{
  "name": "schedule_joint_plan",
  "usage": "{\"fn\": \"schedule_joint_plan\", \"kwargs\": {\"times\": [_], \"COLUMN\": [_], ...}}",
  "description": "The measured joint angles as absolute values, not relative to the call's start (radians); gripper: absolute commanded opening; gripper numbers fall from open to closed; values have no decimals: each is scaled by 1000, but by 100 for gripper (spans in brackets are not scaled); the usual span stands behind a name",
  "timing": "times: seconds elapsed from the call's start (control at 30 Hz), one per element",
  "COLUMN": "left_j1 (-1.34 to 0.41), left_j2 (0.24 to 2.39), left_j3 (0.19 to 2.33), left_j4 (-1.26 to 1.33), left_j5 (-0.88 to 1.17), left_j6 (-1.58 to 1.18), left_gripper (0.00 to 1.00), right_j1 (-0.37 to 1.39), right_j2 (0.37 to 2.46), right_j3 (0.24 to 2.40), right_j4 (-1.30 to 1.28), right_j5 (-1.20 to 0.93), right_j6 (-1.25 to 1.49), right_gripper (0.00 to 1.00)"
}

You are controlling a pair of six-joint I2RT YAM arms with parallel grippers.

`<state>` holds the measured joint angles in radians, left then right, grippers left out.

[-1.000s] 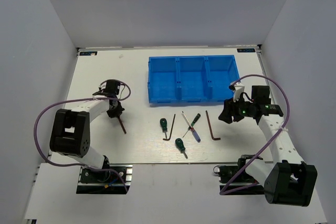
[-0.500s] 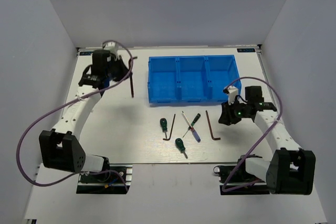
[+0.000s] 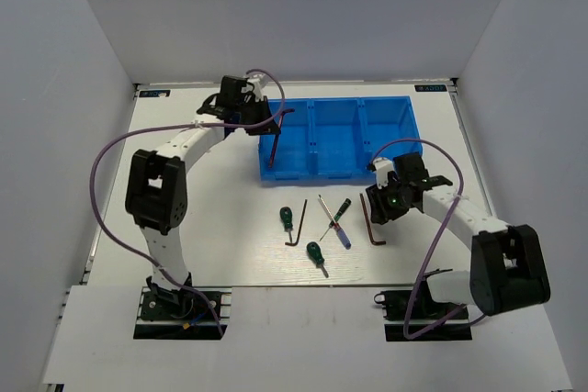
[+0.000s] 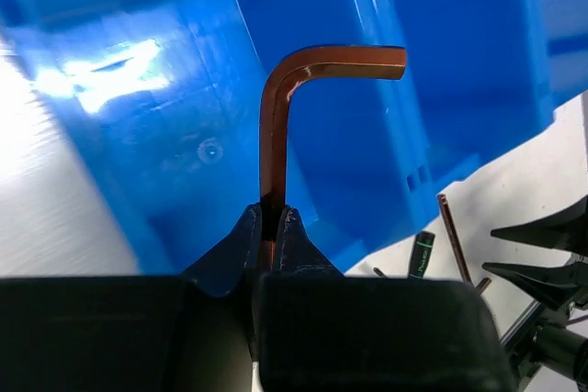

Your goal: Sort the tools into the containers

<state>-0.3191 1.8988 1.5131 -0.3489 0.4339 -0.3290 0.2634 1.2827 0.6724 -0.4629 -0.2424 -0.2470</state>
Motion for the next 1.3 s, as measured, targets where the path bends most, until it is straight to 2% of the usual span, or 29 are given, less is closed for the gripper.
{"fn": "schedule_joint_plan", "kwargs": {"times": [0.23, 0.27, 0.3, 0.4, 0.43, 0.47, 0.53, 0.7, 0.93, 1.1, 1.13, 1.23, 1.3], "left_j1": [-387, -395, -402, -416, -418, -420, -421, -421, -424, -429, -430, -436, -443], "left_j2": [1965, 1966, 1966, 1968, 1970, 1973, 1975, 1975, 1976, 1972, 1967, 1909, 1827], "left_j3": [1596, 1607, 1617, 1628, 1628, 1628, 1628, 1628, 1649, 1652, 1650, 1608, 1541], "left_j4": [-364, -365, -365, -366, -369, -374, -386, -399, -418, -427, -435, -440, -448], "left_j5": [385, 372, 360, 321, 310, 297, 278, 244, 221, 219, 218, 216, 214], "left_j6": [-339, -341, -341, -342, -341, -339, -340, -340, -337, -330, -329, -320, -313], "left_gripper": [0, 3, 11, 20, 31, 35, 40, 40, 55, 64, 66, 67, 66], "right_j1": [318, 326, 331, 351, 360, 369, 389, 428, 458, 467, 469, 472, 472], "right_j2": [1391, 1398, 1403, 1416, 1420, 1423, 1429, 1430, 1430, 1431, 1433, 1444, 1456], "right_j3": [704, 708, 711, 713, 713, 712, 712, 707, 702, 696, 697, 707, 720], "right_j4": [-416, -411, -408, -389, -384, -377, -361, -329, -313, -303, -303, -305, -315], "right_j5": [-162, -158, -155, -145, -138, -129, -103, -49, -17, 17, 29, 41, 45], "right_j6": [-179, -171, -165, -141, -133, -125, -108, -79, -53, -39, -30, -11, 7], "right_gripper": [52, 52, 52, 52, 52, 52, 52, 52, 47, 27, 17, 0, 0]}}
